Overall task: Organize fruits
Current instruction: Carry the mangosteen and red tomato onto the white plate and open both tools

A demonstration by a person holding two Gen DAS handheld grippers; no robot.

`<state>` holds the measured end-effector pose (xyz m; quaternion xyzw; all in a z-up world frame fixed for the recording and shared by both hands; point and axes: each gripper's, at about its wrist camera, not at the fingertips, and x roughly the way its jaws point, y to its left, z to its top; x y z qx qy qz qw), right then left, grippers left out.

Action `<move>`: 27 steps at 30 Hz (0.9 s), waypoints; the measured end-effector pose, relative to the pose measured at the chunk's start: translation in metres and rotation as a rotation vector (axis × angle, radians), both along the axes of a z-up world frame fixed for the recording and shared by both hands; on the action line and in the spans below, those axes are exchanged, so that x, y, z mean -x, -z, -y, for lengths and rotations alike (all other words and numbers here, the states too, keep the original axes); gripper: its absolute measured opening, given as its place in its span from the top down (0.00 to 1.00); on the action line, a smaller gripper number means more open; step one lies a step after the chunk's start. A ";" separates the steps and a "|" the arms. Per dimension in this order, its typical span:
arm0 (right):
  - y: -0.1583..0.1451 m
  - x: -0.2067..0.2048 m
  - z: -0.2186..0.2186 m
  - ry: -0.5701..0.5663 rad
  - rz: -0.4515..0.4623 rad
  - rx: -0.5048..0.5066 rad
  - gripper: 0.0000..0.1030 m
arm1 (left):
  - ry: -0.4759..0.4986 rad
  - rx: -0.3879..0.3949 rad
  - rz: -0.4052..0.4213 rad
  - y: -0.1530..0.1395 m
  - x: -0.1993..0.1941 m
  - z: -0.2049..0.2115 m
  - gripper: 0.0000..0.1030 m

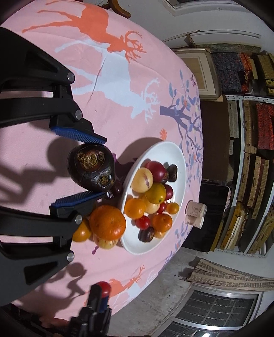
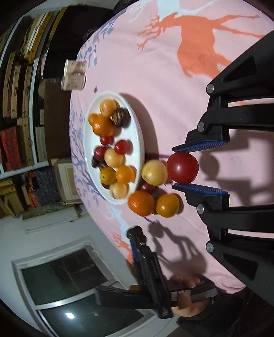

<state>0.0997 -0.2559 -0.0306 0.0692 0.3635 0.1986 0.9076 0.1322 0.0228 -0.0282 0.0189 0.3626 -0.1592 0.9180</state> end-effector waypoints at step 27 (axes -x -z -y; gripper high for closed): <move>-0.013 -0.039 -0.002 -0.116 -0.026 0.162 0.64 | 0.052 -0.023 0.013 -0.047 -0.028 0.045 0.58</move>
